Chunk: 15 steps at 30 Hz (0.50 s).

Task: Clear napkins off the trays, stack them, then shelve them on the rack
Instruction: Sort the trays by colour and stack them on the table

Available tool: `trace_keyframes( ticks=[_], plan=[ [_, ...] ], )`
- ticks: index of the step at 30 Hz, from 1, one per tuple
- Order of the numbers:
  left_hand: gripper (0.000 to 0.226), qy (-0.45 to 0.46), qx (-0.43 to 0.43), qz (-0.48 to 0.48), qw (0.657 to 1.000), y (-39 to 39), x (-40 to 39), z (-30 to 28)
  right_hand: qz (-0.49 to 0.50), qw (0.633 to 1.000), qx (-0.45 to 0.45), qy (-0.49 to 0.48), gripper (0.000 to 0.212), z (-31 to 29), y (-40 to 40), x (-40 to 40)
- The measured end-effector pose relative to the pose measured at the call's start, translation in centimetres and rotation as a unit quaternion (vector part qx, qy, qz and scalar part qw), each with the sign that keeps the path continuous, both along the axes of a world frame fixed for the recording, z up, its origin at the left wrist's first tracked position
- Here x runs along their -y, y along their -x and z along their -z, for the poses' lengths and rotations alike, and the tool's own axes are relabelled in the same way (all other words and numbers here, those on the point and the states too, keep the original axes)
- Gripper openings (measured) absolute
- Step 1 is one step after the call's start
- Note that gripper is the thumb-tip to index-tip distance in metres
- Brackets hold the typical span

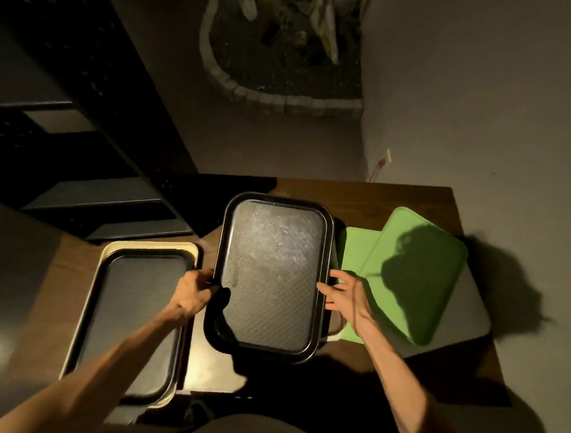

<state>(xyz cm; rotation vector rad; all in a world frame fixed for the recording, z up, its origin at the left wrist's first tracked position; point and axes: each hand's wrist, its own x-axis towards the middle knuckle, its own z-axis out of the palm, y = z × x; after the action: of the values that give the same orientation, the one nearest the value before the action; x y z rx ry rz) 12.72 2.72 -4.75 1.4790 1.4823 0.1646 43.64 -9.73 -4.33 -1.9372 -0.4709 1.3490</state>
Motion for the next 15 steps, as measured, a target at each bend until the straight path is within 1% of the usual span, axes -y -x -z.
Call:
trace_keyframes(
  ticks=[2, 3, 4, 5, 7, 9, 11, 15],
  plan=[
    [0.024, 0.004, -0.015, -0.006, 1.0, 3.1, -0.1, -0.8, -0.084, 0.996, 0.008, 0.015, 0.068, -0.7, 2.4, -1.4],
    [0.023, 0.0, -0.031, -0.004, 1.0, 4.6, -0.1, -1.1, -0.112, 0.993, 0.01, 0.025, 0.069, -0.9, 3.7, -2.0],
    [0.023, -0.007, -0.045, -0.005, 0.999, 6.0, -0.1, -1.4, -0.134, 0.99, 0.012, 0.033, 0.064, -1.2, 5.2, -2.6],
    [0.025, -0.013, -0.057, -0.007, 0.998, 7.4, 0.0, -1.6, -0.156, 0.987, 0.016, 0.033, 0.053, -1.3, 6.8, -3.1],
    [0.028, -0.014, -0.078, -0.02, 0.997, 10.4, 0.2, -2.1, -0.207, 0.977, 0.037, 0.03, 0.025, -1.6, 10.1, -3.8],
    [0.025, -0.023, -0.103, -0.029, 0.994, 13.8, 0.6, -2.0, -0.249, 0.966, 0.055, 0.038, 0.014, -1.5, 13.3, -4.3],
    [0.027, -0.029, -0.132, -0.031, 0.99, 17.3, 0.9, -1.5, -0.276, 0.959, 0.049, 0.048, 0.014, -0.8, 16.3, -4.6],
    [0.037, -0.018, -0.179, -0.054, 0.982, 23.1, 1.6, 0.1, -0.334, 0.939, 0.055, 0.06, 0.018, 0.6, 21.5, -5.3]
  ],
)
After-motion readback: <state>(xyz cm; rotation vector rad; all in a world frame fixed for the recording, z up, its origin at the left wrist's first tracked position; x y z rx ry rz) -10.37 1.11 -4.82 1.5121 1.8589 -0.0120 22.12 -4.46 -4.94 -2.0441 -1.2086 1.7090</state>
